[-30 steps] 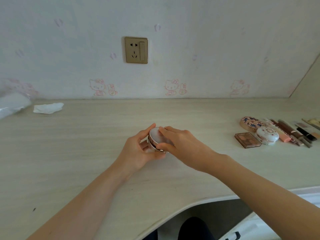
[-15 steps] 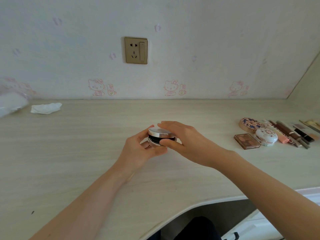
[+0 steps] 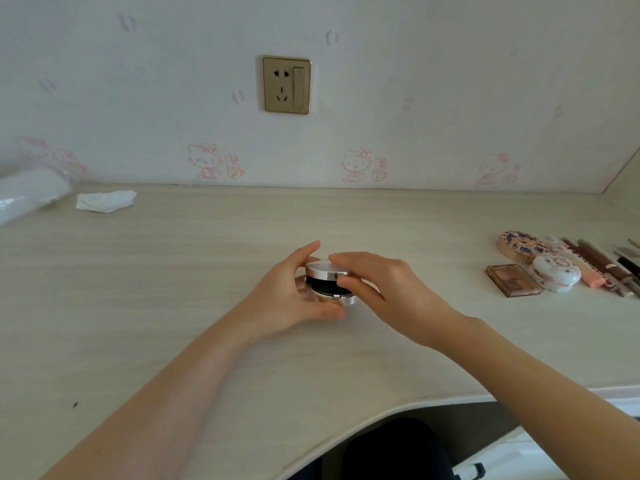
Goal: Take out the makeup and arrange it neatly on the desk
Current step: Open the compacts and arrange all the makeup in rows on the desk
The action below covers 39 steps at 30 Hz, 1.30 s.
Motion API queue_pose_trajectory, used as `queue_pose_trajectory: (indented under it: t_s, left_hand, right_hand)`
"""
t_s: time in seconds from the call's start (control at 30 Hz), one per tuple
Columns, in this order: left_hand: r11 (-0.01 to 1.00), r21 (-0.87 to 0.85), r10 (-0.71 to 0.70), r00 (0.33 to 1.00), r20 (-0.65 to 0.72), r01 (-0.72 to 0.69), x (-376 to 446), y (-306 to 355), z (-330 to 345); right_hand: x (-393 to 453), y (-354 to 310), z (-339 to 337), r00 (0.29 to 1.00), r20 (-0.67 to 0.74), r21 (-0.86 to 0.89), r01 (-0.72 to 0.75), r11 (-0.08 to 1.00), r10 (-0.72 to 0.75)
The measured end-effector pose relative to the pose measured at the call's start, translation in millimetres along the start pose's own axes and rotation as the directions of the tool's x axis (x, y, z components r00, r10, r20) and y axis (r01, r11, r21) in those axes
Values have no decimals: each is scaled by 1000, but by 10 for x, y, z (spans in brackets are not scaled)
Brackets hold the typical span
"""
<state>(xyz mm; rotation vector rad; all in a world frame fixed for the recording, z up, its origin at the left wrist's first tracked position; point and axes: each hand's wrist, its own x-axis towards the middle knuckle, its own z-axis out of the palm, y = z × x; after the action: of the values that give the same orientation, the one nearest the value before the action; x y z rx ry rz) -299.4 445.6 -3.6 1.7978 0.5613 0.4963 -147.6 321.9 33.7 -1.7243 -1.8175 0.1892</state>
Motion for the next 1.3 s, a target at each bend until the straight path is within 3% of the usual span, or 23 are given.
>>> queue_pose_trajectory:
  t_s: [0.2,0.37,0.47,0.6,0.83,1.13,1.3]
  left_hand:
    - [935,354,16,1000,22,-22,-11,4,2]
    - [870,488,70,997,16,-68,-20,-8,-6]
    - [889,457,34,999,26,-42,-54,-35,-58]
    - [935,355,28,998,-62,-4,-76,-81,-103]
    - [928,373,19,995,-100,20,-56,-104,-95]
    - [935,355,38,992,-120,7,-79,-86,-67]
    - [929,370,117,968,-223,-27,-114,-80,-26]
  right_hand:
    - [-109,84,141,1000,-1,14,-14,1000,14]
    - [-145,111,211,999,-35,-15,-30,999,30]
    - [-159,97,211,999,-19,-37,-45,998,45]
    - [-152,66,192,999,4,-60,-48,997,49]
    - [-91,31,97,1000,20,-76,9,997,-8]
    - [122,121,-6,995,70,38,-73,997,70]
    - [226,181,-59,982,110,10,-155,988,153]
